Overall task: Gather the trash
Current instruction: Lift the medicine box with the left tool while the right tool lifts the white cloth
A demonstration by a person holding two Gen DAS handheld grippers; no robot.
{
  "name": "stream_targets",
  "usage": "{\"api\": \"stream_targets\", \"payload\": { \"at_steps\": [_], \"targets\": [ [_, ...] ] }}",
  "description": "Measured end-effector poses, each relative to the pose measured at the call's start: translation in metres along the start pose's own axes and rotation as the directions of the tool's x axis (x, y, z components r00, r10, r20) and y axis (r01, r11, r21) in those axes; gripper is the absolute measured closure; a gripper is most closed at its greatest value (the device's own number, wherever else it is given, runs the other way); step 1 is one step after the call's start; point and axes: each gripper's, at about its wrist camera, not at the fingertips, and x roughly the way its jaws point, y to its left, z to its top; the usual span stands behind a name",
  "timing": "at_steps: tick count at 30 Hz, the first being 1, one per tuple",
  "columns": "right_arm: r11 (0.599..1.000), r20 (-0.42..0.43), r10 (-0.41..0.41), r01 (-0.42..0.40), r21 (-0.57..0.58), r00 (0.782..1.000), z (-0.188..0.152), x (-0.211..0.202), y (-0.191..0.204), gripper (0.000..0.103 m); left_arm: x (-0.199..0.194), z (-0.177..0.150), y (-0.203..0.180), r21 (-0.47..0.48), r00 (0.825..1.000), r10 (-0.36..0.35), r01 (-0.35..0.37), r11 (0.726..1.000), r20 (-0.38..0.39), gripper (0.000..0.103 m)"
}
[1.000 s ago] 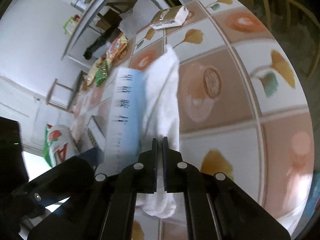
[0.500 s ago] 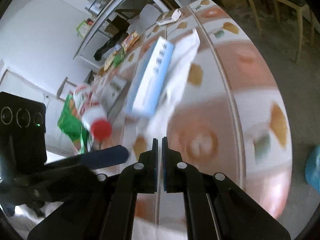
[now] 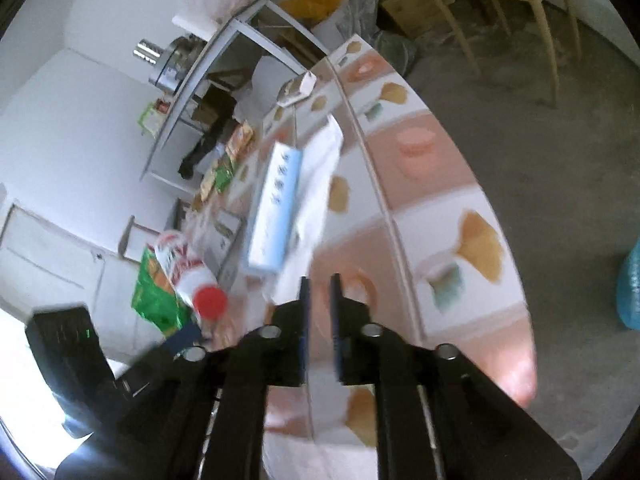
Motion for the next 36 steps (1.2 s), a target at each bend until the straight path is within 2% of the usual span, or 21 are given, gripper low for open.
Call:
{"api": "stream_targets", "payload": {
  "at_steps": [2, 5, 8, 10, 14, 20, 26, 29, 31, 36],
  "targets": [
    [1.000, -0.015, -0.010, 0.010, 0.008, 1.000, 0.014, 0.021, 0.006, 0.078, -0.001, 0.000, 0.004, 0.015, 0.999, 0.037, -0.037, 0.999, 0.014, 0.038],
    [0.998, -0.023, -0.069, 0.069, 0.009, 0.997, 0.034, 0.050, 0.011, 0.078, 0.000, -0.004, 0.009, 0.039, 0.997, 0.079, -0.080, 0.996, 0.025, 0.035],
    [0.992, -0.048, -0.127, 0.128, 0.006, 0.991, 0.052, 0.080, 0.013, 0.078, 0.001, -0.008, 0.011, 0.050, 0.995, 0.097, -0.099, 0.994, 0.036, 0.032],
    [0.985, -0.077, -0.170, 0.167, -0.039, 0.983, 0.057, 0.099, 0.019, 0.078, 0.000, -0.010, 0.015, 0.053, 0.994, 0.103, -0.105, 0.993, 0.039, 0.031],
    [0.968, -0.084, -0.221, 0.209, -0.137, 0.972, 0.054, 0.115, 0.032, 0.097, -0.001, -0.012, 0.023, 0.042, 0.994, 0.096, -0.098, 0.994, 0.043, 0.028],
    [0.936, -0.105, -0.269, 0.234, -0.265, 0.957, 0.034, 0.104, 0.039, 0.099, -0.010, -0.018, 0.023, 0.043, 0.997, 0.068, -0.070, 0.997, 0.047, 0.027],
    [0.926, -0.149, -0.272, 0.217, -0.308, 0.951, -0.010, 0.066, 0.029, 0.099, -0.016, -0.024, 0.017, 0.044, 0.998, 0.034, -0.036, 0.998, 0.051, 0.027],
    [0.935, -0.166, -0.257, 0.201, -0.294, 0.952, -0.036, 0.044, 0.021, 0.099, -0.013, -0.029, 0.011, 0.060, 1.000, 0.010, -0.011, 0.998, 0.028, 0.024],
    [0.950, -0.173, -0.229, 0.181, -0.256, 0.958, -0.050, 0.030, 0.012, 0.099, -0.006, -0.034, 0.007, 0.071, 1.000, -0.015, 0.016, 0.997, -0.014, 0.021],
    [0.979, -0.170, -0.139, 0.109, -0.172, 0.976, -0.065, 0.017, -0.002, 0.099, 0.019, -0.048, -0.004, 0.089, 0.993, -0.026, 0.036, 0.995, -0.116, 0.020]
  ]
}}
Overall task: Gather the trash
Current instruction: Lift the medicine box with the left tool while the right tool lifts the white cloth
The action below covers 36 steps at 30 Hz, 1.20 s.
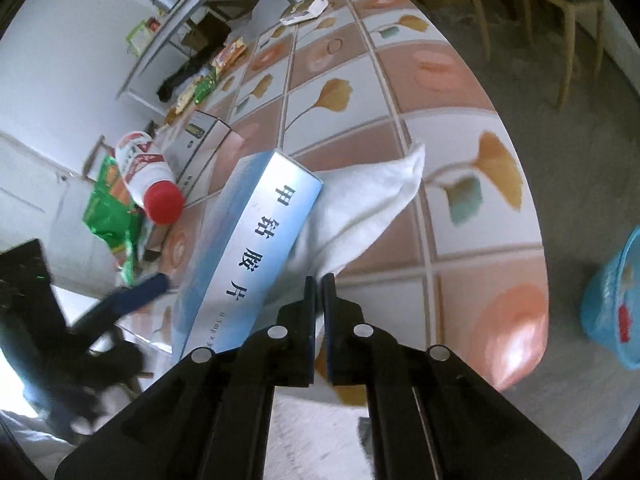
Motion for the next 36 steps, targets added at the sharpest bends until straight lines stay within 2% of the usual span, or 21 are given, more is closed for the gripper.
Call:
{"api": "stream_targets", "payload": {
  "at_steps": [6, 11, 14, 16, 21, 25, 30, 34, 36],
  "targets": [
    [0.999, 0.006, 0.039, -0.040, 0.018, 0.999, 0.000, 0.004, -0.002, 0.099, 0.019, 0.002, -0.001, 0.028, 0.998, 0.049, -0.048, 0.998, -0.034, 0.020],
    [0.995, 0.006, 0.087, -0.088, 0.055, 0.996, -0.001, 0.005, -0.010, 0.099, 0.033, 0.009, 0.006, 0.033, 0.996, 0.045, -0.042, 0.999, -0.073, 0.020],
    [0.992, 0.011, 0.105, -0.105, 0.072, 0.994, -0.002, 0.005, -0.013, 0.099, 0.036, 0.011, 0.008, 0.033, 0.996, 0.043, -0.040, 0.999, -0.076, 0.025],
    [0.991, 0.015, 0.107, -0.108, 0.075, 0.994, -0.003, 0.005, -0.012, 0.099, 0.037, 0.011, 0.008, 0.029, 0.997, 0.024, -0.022, 0.999, -0.080, 0.036],
    [0.993, 0.019, 0.096, -0.098, 0.071, 0.995, -0.002, 0.006, -0.011, 0.099, 0.034, 0.009, 0.010, 0.028, 0.998, 0.017, -0.015, 1.000, -0.066, 0.036],
    [0.997, 0.027, 0.049, -0.050, 0.052, 0.998, 0.000, -0.002, -0.014, 0.099, 0.024, 0.006, 0.020, -0.017, 0.997, 0.065, -0.066, 0.998, -0.046, 0.036],
    [0.998, 0.046, -0.005, 0.003, 0.055, 0.999, 0.004, -0.012, -0.021, 0.099, 0.014, 0.003, 0.029, -0.045, 0.984, 0.178, -0.179, 0.983, -0.033, 0.036],
    [0.998, 0.066, -0.038, 0.034, 0.061, 0.997, 0.009, -0.019, -0.023, 0.096, 0.016, 0.000, 0.023, -0.018, 0.974, 0.227, -0.227, 0.974, -0.030, 0.036],
    [0.996, 0.080, -0.048, 0.041, 0.083, 0.996, 0.012, -0.022, -0.024, 0.089, 0.017, -0.001, 0.019, -0.003, 0.971, 0.235, -0.236, 0.972, -0.032, 0.036]
  ]
}}
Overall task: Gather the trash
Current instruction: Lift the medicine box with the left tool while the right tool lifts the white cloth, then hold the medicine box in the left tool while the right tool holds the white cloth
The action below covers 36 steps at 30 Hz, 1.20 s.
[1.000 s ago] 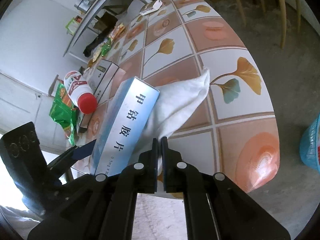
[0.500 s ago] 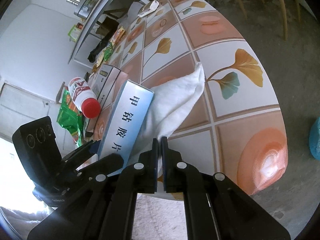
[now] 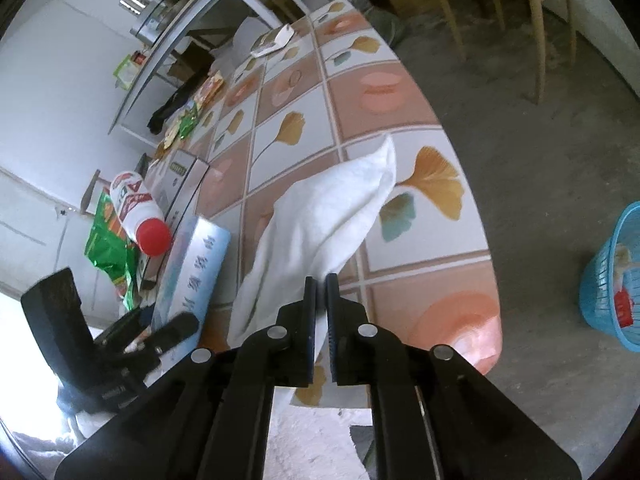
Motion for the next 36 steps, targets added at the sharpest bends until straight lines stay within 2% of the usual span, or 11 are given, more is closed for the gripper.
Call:
{"api": "stream_targets", "payload": {
  "at_steps": [2, 6, 12, 14, 16, 21, 23, 26, 30, 36],
  "targets": [
    [1.000, 0.028, -0.012, 0.011, 0.026, 1.000, 0.003, -0.003, -0.002, 0.068, 0.000, -0.001, -0.002, 0.002, 1.000, -0.004, 0.004, 1.000, -0.002, 0.036],
    [0.997, 0.082, -0.015, 0.008, 0.083, 0.997, 0.011, -0.005, -0.001, 0.059, 0.001, -0.002, -0.008, 0.008, 1.000, -0.007, 0.007, 1.000, -0.009, 0.036],
    [0.994, 0.101, -0.104, 0.101, 0.042, 0.989, 0.023, 0.014, 0.017, 0.057, 0.002, 0.000, -0.011, 0.003, 1.000, -0.007, 0.008, 1.000, -0.019, 0.033],
    [0.985, 0.119, -0.169, 0.170, -0.003, 0.978, 0.026, 0.020, 0.026, 0.057, 0.003, 0.002, -0.011, -0.005, 0.999, -0.019, 0.019, 1.000, -0.028, 0.030],
    [0.971, 0.131, -0.226, 0.233, -0.045, 0.965, 0.026, 0.025, 0.036, 0.061, 0.005, 0.004, -0.011, -0.017, 0.999, -0.025, 0.025, 1.000, -0.037, 0.025],
    [0.933, 0.165, -0.316, 0.337, -0.123, 0.934, 0.021, 0.030, 0.047, 0.072, 0.009, 0.010, -0.011, -0.025, 0.999, -0.006, 0.005, 1.000, -0.036, 0.023],
    [0.926, 0.175, -0.330, 0.354, -0.132, 0.928, 0.019, 0.031, 0.047, 0.079, 0.012, 0.013, -0.013, -0.021, 1.000, 0.007, -0.008, 1.000, -0.029, 0.023],
    [0.935, 0.168, -0.309, 0.331, -0.126, 0.936, 0.018, 0.030, 0.045, 0.092, 0.015, 0.015, -0.016, 0.000, 0.999, 0.029, -0.029, 1.000, -0.022, 0.023],
    [0.940, 0.181, -0.295, 0.319, -0.123, 0.938, 0.015, 0.023, 0.047, 0.095, 0.018, 0.016, -0.021, 0.033, 0.999, 0.051, -0.051, 0.998, -0.015, 0.023],
    [0.960, 0.222, -0.241, 0.266, -0.092, 0.945, 0.006, -0.006, 0.046, 0.096, 0.019, 0.016, -0.023, 0.076, 0.997, 0.081, -0.081, 0.994, 0.000, 0.032]
  ]
}}
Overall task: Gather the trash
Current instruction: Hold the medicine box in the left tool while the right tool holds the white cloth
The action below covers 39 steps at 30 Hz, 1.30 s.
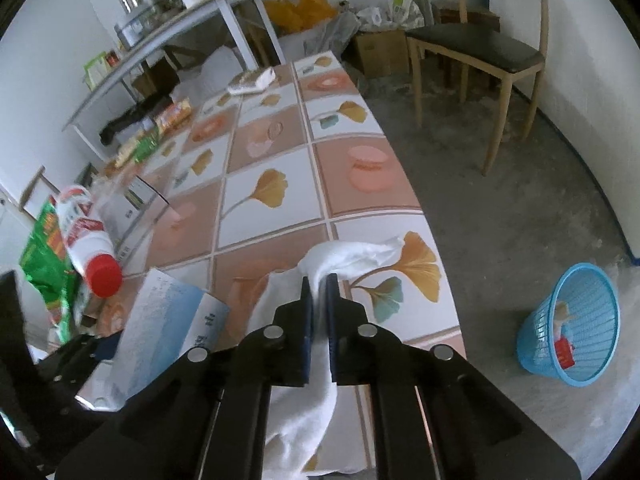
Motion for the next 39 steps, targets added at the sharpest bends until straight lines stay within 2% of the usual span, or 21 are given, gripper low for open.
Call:
{"api": "stream_targets", "payload": {
  "at_steps": [4, 13, 21, 27, 29, 31, 39],
  "targets": [
    [0.999, 0.036, 0.025, -0.026, 0.031, 0.999, 0.000, -0.022, -0.006, 0.096, 0.001, 0.000, -0.004, 0.033, 1.000, 0.028, -0.028, 0.999, 0.007, 0.034],
    [0.991, 0.095, 0.095, -0.103, 0.083, 0.991, 0.001, -0.054, -0.012, 0.096, 0.004, -0.002, -0.010, 0.060, 0.997, 0.076, -0.077, 0.995, 0.010, 0.032],
    [0.989, 0.123, 0.116, -0.126, 0.078, 0.986, 0.002, -0.066, -0.006, 0.096, 0.006, 0.003, -0.002, 0.005, 0.997, 0.082, -0.082, 0.997, -0.005, 0.020],
    [0.983, 0.115, 0.140, -0.152, 0.104, 0.983, -0.003, -0.066, -0.009, 0.096, 0.006, 0.007, 0.003, -0.015, 0.998, 0.069, -0.069, 0.998, 0.007, 0.020],
    [0.982, 0.114, 0.144, -0.156, 0.108, 0.983, -0.003, -0.065, -0.009, 0.096, 0.006, 0.006, 0.004, -0.018, 0.998, 0.057, -0.056, 0.998, 0.012, 0.020],
    [0.981, 0.114, 0.149, -0.162, 0.110, 0.982, -0.004, -0.066, -0.009, 0.096, 0.004, 0.005, 0.003, -0.004, 0.998, 0.056, -0.056, 0.998, 0.023, 0.033],
    [0.975, 0.121, 0.169, -0.183, 0.123, 0.978, -0.008, -0.070, -0.008, 0.096, -0.002, 0.000, 0.002, -0.010, 0.999, 0.035, -0.035, 0.999, 0.030, 0.034]
  ]
}}
